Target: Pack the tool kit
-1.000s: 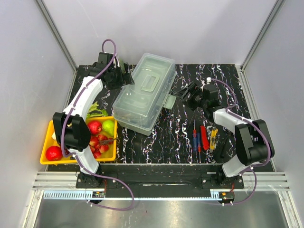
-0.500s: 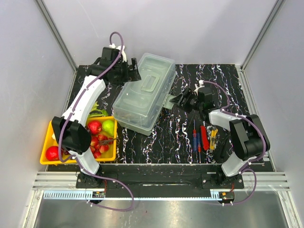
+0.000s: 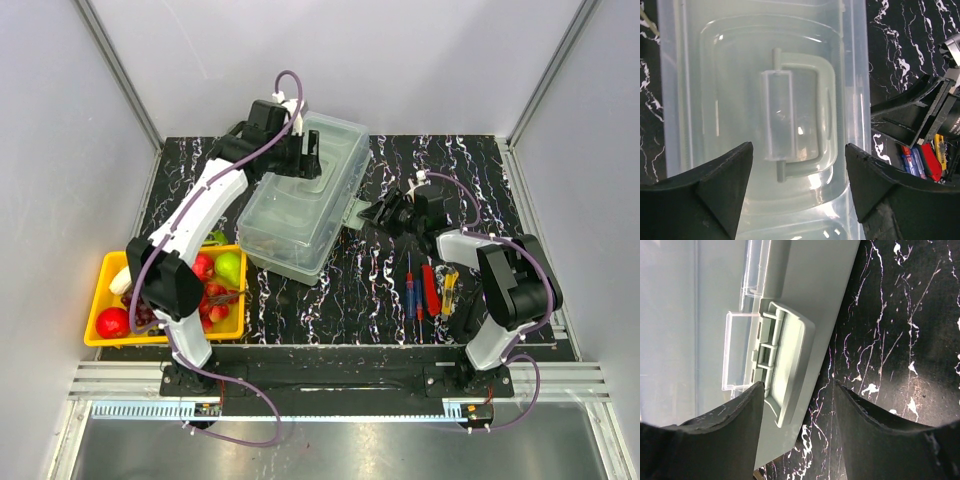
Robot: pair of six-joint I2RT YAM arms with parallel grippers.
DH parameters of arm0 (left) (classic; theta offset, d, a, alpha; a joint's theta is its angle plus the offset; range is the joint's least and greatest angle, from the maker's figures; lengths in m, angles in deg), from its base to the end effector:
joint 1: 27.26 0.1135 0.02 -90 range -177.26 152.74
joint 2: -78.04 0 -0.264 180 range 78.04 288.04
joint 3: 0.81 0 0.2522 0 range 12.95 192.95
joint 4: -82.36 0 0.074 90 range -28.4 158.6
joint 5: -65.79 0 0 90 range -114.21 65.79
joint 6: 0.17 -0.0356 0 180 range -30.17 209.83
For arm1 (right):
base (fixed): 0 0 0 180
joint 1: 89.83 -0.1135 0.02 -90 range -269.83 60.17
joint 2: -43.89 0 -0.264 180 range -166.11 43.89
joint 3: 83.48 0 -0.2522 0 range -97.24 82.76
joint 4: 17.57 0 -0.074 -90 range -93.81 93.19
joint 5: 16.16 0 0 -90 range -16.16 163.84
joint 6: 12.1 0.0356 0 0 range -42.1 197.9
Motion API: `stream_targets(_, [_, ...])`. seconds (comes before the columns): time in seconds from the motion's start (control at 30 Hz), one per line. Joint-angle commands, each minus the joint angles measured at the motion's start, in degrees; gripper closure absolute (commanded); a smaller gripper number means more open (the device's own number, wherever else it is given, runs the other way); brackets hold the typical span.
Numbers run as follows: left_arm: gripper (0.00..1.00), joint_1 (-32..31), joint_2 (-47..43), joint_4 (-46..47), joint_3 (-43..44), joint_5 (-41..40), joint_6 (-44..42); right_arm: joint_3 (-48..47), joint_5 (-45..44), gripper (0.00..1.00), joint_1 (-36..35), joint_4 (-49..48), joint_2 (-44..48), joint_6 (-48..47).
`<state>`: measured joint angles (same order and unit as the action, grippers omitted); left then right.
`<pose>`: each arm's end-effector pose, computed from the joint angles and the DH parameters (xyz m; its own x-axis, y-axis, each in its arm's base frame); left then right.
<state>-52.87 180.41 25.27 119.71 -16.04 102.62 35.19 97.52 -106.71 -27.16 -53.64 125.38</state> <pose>0.3596 -0.1780 0.3813 -0.6695 0.0779 -0.7387 0.3890 0.8840 -0.2593 0.3340 0.1163 0.1785 -0.7389 0.4812 -0.4717 -0.0960 0.6177 0.7806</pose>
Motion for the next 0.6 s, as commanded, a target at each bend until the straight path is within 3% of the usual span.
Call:
stream_targets(0.0, [0.24, -1.81, 1.43, 2.90, 4.24, 0.10, -0.94, -0.07, -0.03, 0.38, -0.43, -3.72, 1.29, 0.76])
stream_targets(0.4, [0.37, -3.49, 8.28, 0.54, 9.51, 1.33, 5.56, -1.21, -6.90, 0.32, -0.43, 8.59, 12.10, -2.14])
stream_targets(0.57, [0.37, -2.70, 12.59, -3.52, 13.03, 7.11, 10.57, 0.20, -6.89, 0.32, -0.43, 9.55, 15.62, -1.26])
